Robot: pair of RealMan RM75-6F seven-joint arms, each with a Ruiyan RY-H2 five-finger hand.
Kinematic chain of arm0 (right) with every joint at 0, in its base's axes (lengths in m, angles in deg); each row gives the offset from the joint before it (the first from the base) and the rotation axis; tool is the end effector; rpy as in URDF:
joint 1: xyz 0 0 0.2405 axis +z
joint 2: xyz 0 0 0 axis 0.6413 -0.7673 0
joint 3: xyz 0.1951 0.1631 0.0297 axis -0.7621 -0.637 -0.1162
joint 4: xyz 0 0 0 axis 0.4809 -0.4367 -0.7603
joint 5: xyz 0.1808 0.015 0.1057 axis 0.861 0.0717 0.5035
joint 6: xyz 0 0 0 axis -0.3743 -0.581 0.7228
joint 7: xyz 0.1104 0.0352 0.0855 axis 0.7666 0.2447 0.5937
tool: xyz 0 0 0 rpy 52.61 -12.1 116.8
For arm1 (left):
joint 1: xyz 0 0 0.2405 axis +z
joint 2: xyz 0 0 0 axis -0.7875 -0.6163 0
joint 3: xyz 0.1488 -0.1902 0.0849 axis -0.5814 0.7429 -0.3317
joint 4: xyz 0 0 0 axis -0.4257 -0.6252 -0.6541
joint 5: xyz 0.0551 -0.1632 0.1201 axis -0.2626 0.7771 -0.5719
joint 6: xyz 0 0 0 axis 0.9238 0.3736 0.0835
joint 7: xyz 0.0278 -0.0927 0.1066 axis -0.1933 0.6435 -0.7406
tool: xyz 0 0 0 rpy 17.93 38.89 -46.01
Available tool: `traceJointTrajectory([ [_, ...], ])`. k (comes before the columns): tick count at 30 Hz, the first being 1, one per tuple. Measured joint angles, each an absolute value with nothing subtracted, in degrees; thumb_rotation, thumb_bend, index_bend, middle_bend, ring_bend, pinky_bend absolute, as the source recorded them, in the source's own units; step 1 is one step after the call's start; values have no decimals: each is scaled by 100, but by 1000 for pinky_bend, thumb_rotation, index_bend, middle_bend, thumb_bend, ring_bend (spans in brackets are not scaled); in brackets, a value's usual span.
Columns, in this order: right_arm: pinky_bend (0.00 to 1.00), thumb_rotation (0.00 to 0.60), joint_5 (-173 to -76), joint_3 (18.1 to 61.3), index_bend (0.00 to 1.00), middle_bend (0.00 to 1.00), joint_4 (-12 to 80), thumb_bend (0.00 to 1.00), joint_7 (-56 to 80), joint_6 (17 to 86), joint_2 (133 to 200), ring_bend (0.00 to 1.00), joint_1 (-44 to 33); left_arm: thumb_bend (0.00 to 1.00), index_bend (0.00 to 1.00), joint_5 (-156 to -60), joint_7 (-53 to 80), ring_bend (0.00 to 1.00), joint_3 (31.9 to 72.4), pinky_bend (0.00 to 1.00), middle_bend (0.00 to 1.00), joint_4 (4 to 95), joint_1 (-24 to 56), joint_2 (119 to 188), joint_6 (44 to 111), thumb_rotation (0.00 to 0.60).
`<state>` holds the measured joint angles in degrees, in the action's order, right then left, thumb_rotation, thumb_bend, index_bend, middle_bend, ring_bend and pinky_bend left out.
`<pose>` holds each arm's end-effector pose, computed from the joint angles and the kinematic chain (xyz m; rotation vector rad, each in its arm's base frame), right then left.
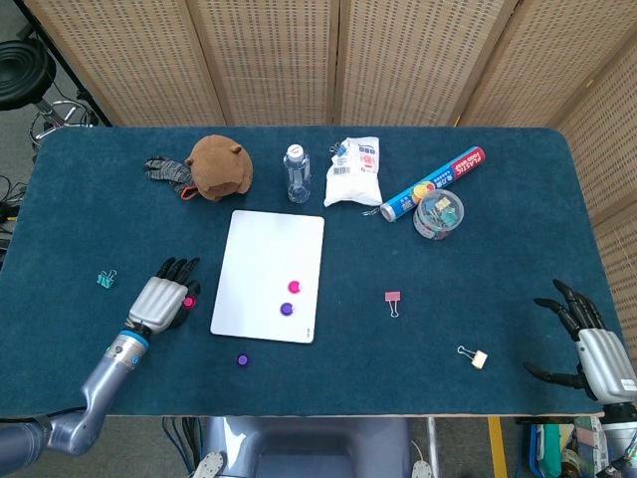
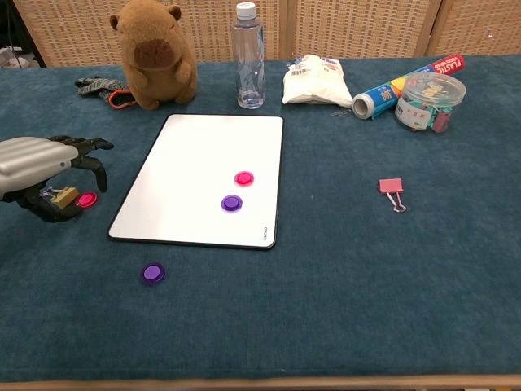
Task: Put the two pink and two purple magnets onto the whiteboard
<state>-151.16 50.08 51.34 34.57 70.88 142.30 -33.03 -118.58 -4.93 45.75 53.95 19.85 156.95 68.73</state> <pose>-0.3116 -0.1810 0.1748 1.3717 -1.1736 1.1281 -0.2526 0.3021 -0.0073 -1.8960 -0.8738 -0.6458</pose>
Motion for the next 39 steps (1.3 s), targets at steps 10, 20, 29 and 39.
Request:
traceJointTrajectory([
  [10, 0, 600, -15111, 4979, 196, 0, 5124, 131, 3493, 7069, 14222, 0, -3315, 384, 388, -11879, -495, 0, 4559, 0, 0, 5269, 2001, 15807, 6870, 600],
  [20, 0, 600, -15111, 4951, 195, 0, 5103, 130, 3571, 7050, 14213, 0, -3325, 383, 553, -11841, -536, 0, 4574, 0, 0, 5133, 2037, 15909, 6894, 600],
  [29, 0, 600, -15100, 4929, 195, 0, 5094, 130, 3611, 7033, 14209, 0, -3332, 393, 661, -11892, -533, 0, 4597, 0, 0, 5057, 2061, 15966, 6986, 600],
  [39, 0, 600, -15099, 4919, 195, 0, 5094, 130, 3618, 7014, 14207, 0, -3339, 403, 670, -11902, -591, 0, 4673, 0, 0, 5177, 2075, 15889, 7088, 600],
])
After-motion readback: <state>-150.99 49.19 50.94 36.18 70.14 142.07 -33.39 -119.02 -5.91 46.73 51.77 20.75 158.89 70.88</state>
